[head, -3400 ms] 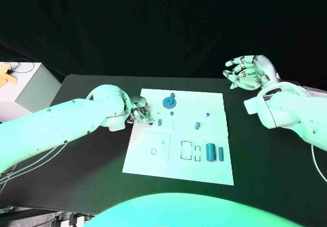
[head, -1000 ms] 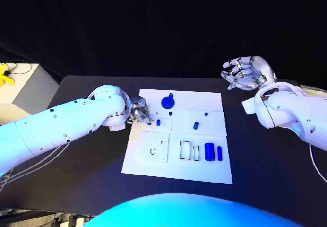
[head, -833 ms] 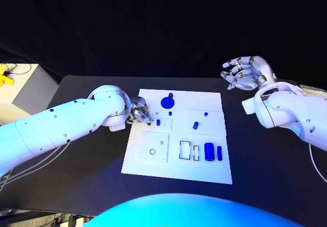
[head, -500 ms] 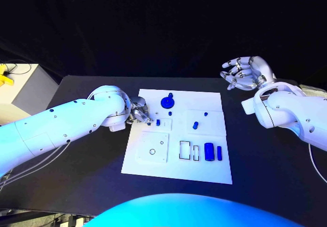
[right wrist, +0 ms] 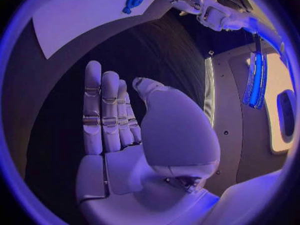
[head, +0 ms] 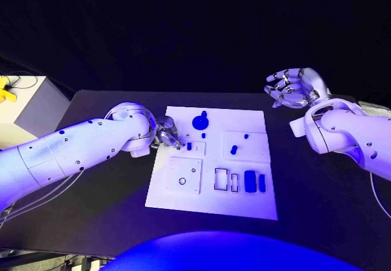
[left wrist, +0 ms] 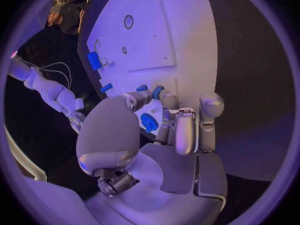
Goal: Assemble the parts on the task board
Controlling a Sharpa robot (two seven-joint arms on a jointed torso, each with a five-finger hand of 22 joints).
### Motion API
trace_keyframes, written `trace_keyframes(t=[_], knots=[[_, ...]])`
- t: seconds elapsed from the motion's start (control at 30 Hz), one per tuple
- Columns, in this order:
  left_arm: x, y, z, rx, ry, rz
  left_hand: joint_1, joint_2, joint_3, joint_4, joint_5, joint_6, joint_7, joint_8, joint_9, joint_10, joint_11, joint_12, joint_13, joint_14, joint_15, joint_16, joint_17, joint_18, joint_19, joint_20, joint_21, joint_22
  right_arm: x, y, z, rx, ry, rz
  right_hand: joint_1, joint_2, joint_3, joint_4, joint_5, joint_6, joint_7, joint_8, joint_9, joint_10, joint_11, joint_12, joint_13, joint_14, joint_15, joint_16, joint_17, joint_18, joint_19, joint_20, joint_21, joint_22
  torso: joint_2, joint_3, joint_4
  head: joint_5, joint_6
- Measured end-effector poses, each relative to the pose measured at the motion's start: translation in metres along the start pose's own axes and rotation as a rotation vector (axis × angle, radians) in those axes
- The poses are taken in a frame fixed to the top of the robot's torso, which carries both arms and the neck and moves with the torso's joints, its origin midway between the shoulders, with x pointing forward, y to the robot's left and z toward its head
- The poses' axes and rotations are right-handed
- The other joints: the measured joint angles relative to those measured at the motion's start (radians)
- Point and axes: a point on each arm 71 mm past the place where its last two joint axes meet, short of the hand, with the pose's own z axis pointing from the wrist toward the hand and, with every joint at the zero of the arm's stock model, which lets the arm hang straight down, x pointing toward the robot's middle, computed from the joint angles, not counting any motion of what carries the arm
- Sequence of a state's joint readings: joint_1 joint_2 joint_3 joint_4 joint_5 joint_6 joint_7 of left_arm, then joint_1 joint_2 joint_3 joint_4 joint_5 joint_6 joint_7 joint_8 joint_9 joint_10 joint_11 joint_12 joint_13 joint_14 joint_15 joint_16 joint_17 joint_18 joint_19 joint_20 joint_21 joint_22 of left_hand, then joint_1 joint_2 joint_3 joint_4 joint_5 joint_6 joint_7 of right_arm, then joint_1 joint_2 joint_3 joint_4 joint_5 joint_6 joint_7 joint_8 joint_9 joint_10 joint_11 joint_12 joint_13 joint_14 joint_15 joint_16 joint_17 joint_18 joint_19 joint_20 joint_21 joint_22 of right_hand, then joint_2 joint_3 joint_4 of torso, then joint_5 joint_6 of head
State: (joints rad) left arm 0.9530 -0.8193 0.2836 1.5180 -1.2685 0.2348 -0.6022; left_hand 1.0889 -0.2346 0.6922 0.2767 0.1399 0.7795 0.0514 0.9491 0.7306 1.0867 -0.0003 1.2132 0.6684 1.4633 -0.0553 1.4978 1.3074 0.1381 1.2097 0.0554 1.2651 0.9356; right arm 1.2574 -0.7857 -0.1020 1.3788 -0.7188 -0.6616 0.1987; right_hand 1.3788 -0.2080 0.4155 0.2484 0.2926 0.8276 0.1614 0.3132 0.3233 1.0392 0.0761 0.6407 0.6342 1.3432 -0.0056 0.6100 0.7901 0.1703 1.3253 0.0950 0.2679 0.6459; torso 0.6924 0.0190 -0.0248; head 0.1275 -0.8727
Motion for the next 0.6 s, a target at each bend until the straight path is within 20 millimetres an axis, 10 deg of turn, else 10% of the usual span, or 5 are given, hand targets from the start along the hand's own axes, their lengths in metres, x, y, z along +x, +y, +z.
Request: trace_keyframes(t=[0.6], knots=[[0.0008,0.0008,-0.0002,-0.002,-0.007,0.006,-0.061,0.014,-0.149,0.017,0.0,0.003,0.004,-0.008,-0.009,-0.004,-0.003,0.001,-0.001,0.0,0.0,0.0,0.0,0.0,0.0,0.0,0.0,-0.003,-0.0007,-0.0008,-0.0004,0.001,-0.001,-0.001,-0.005,-0.005,0.0,0.0,0.0,0.0,0.0,0.0,0.0,0.0,0.0,0.0,-0.001,0.0,0.0,-0.004,0.001,0.0,0.0,0.0,-0.004,-0.003,0.0,0.0,-0.0002,0.0,0.0]])
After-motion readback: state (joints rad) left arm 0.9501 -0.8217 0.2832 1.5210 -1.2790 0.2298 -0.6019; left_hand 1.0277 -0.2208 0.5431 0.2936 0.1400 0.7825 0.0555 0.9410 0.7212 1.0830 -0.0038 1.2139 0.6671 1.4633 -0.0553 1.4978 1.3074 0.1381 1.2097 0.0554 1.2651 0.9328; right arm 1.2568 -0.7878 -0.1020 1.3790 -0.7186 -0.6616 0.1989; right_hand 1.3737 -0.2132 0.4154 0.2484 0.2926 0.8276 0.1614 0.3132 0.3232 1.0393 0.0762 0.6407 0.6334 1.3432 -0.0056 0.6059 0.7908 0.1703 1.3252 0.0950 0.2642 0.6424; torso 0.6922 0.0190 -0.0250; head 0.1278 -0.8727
